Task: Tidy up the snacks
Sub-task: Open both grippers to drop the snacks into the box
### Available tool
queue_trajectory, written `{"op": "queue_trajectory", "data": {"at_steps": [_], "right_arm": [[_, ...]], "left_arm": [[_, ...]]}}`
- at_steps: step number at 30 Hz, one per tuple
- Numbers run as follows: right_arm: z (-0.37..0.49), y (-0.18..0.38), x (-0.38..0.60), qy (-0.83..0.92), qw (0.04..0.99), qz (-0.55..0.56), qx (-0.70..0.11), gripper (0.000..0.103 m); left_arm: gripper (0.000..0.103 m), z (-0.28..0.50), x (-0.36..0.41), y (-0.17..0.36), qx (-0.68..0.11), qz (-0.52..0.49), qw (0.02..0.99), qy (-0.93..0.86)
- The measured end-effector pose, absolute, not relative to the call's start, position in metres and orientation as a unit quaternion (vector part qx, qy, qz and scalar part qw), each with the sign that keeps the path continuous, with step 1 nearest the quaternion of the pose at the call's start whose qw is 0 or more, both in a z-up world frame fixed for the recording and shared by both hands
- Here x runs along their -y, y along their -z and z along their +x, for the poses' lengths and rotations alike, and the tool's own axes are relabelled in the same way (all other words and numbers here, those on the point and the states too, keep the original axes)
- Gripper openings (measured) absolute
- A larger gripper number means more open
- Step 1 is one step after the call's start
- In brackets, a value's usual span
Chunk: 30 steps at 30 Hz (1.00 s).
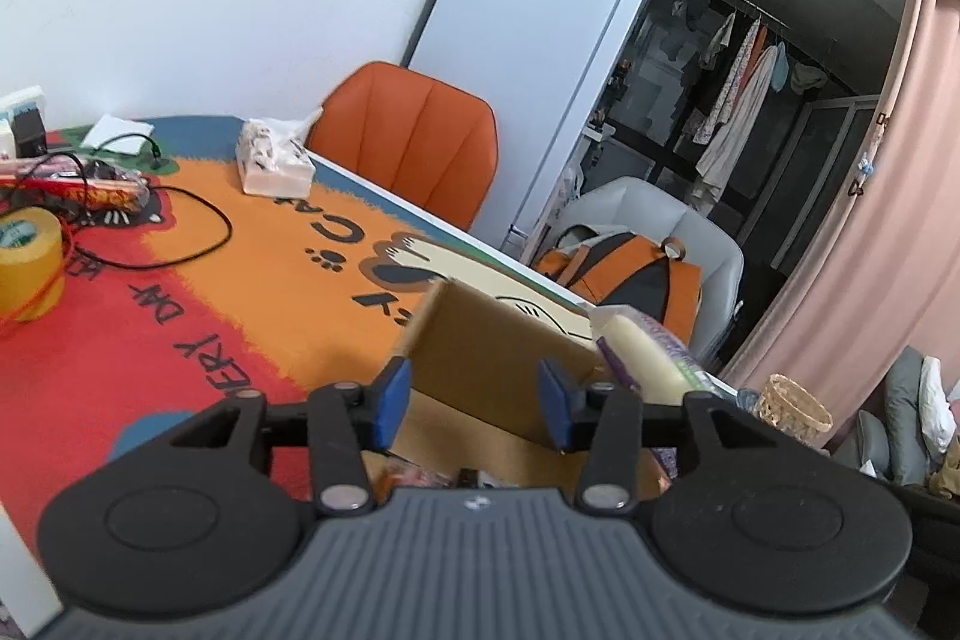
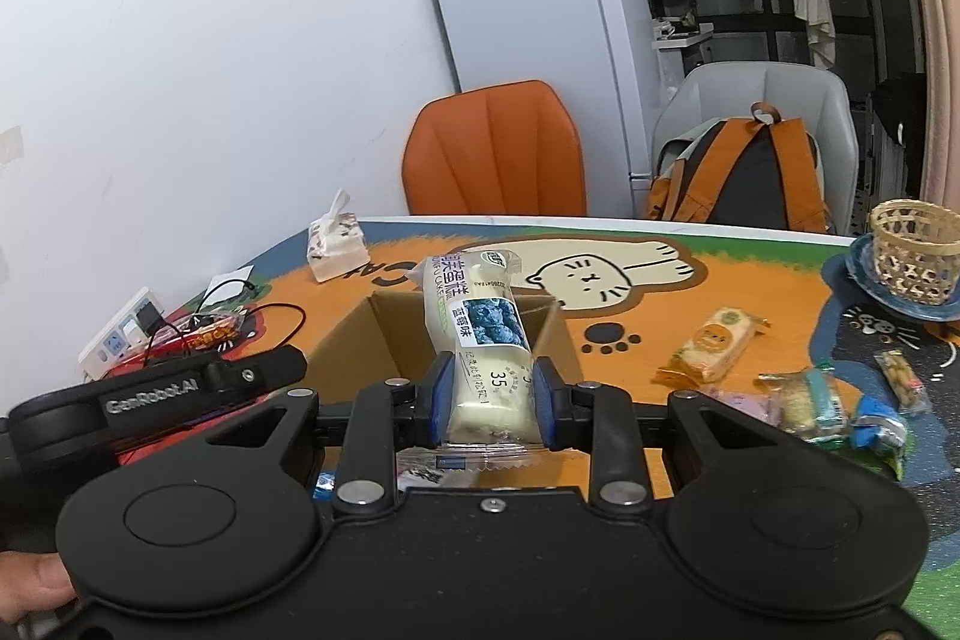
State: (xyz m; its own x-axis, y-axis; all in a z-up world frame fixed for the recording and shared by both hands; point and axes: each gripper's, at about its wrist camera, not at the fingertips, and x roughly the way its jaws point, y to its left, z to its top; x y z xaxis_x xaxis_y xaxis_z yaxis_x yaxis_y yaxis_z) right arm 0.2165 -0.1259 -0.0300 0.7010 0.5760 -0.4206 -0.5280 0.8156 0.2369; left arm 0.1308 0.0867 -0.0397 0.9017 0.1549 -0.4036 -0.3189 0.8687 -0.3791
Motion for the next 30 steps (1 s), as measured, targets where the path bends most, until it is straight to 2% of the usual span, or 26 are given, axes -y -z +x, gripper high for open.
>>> {"op": "queue_trajectory", "data": {"at_steps": [5,7,8,9,13,19,20,23,28,30], "right_arm": [[0.218,0.029,0.113,-0.308,0.918,0.049,-0.244,0.028],[0.219,0.027,0.107,-0.316,0.917,0.047,-0.241,0.028],[0.219,0.026,0.105,-0.32,0.916,0.046,-0.24,0.024],[0.22,0.025,0.102,-0.326,0.913,0.045,-0.24,0.003],[0.224,0.025,0.095,-0.326,0.913,0.043,-0.244,0.002],[0.22,0.03,0.101,-0.317,0.912,0.041,-0.256,0.007],[0.219,0.031,0.104,-0.315,0.913,0.04,-0.258,0.009],[0.214,0.031,0.111,-0.311,0.915,0.038,-0.255,0.025],[0.207,0.03,0.124,-0.309,0.916,0.038,-0.251,0.028],[0.205,0.03,0.129,-0.305,0.918,0.039,-0.251,0.034]], "left_arm": [[0.057,0.123,-0.095,0.04,-0.182,-0.227,0.947,-0.137],[0.058,0.12,-0.098,0.041,-0.183,-0.229,0.946,-0.142],[0.058,0.119,-0.1,0.041,-0.183,-0.23,0.945,-0.144],[0.058,0.118,-0.101,0.041,-0.183,-0.232,0.944,-0.145],[0.058,0.113,-0.103,0.04,-0.183,-0.231,0.944,-0.151],[0.061,0.11,-0.1,0.042,-0.188,-0.229,0.943,-0.153],[0.061,0.11,-0.099,0.043,-0.188,-0.23,0.943,-0.153],[0.066,0.11,-0.095,0.043,-0.192,-0.227,0.943,-0.149],[0.07,0.11,-0.086,0.043,-0.195,-0.222,0.945,-0.143],[0.075,0.11,-0.082,0.042,-0.197,-0.219,0.946,-0.138]]}}
